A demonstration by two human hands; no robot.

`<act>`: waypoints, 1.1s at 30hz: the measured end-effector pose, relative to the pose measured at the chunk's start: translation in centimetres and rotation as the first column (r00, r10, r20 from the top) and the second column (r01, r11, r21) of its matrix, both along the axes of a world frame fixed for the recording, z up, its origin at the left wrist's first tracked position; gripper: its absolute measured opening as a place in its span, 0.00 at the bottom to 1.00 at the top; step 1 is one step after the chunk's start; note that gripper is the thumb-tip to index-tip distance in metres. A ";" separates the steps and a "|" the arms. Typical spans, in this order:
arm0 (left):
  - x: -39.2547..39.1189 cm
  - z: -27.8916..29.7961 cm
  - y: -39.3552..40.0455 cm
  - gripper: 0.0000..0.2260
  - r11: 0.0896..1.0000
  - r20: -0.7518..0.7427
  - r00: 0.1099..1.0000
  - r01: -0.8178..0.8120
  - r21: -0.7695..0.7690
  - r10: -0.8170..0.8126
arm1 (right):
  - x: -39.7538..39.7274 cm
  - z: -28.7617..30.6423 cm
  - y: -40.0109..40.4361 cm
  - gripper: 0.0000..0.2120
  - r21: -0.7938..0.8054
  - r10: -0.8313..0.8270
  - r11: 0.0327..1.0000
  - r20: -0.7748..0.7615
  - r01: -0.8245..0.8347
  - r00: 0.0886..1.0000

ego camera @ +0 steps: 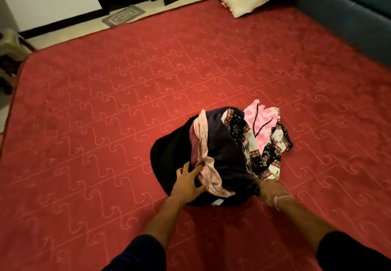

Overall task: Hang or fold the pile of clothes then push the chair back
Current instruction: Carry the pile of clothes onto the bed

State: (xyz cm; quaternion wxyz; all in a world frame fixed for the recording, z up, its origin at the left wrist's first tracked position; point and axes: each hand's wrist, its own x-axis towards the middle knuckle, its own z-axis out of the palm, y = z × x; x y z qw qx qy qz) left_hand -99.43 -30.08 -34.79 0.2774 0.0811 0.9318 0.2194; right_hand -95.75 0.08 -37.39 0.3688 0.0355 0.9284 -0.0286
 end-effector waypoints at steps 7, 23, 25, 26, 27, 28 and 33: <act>0.7 3.2 -1.4 0.37 0.996 -0.058 0.995 0.079 -0.029 -0.080 | -1.3 5.6 -3.7 0.26 -0.081 -0.096 0.994 -0.325 0.074 0.941; 11.6 20.3 -20.1 0.43 0.981 -0.354 0.935 -0.081 -0.174 0.015 | 3.7 24.3 -29.1 0.26 -0.085 0.340 0.881 -0.570 -0.466 0.748; 13.8 21.7 -23.4 0.43 0.974 -0.378 0.925 -0.108 -0.200 0.025 | 5.4 25.9 -33.0 0.25 -0.064 0.369 0.867 -0.584 -0.494 0.723; 15.1 22.5 -25.2 0.43 0.969 -0.383 0.923 -0.123 -0.212 0.034 | 6.5 26.7 -35.2 0.25 -0.063 0.385 0.854 -0.589 -0.516 0.711; 16.5 23.1 -27.1 0.43 0.964 -0.387 0.921 -0.140 -0.224 0.044 | 7.6 27.3 -37.4 0.26 -0.064 0.402 0.842 -0.588 -0.536 0.701; 17.9 23.5 -29.1 0.43 0.959 -0.389 0.919 -0.158 -0.234 0.056 | 8.6 27.7 -39.5 0.26 -0.064 0.420 0.828 -0.588 -0.557 0.692; 25.0 24.4 -38.0 0.42 0.929 -0.398 0.903 -0.277 -0.247 0.163 | 13.8 28.7 -50.1 0.26 -0.053 0.522 0.749 -0.566 -0.661 0.638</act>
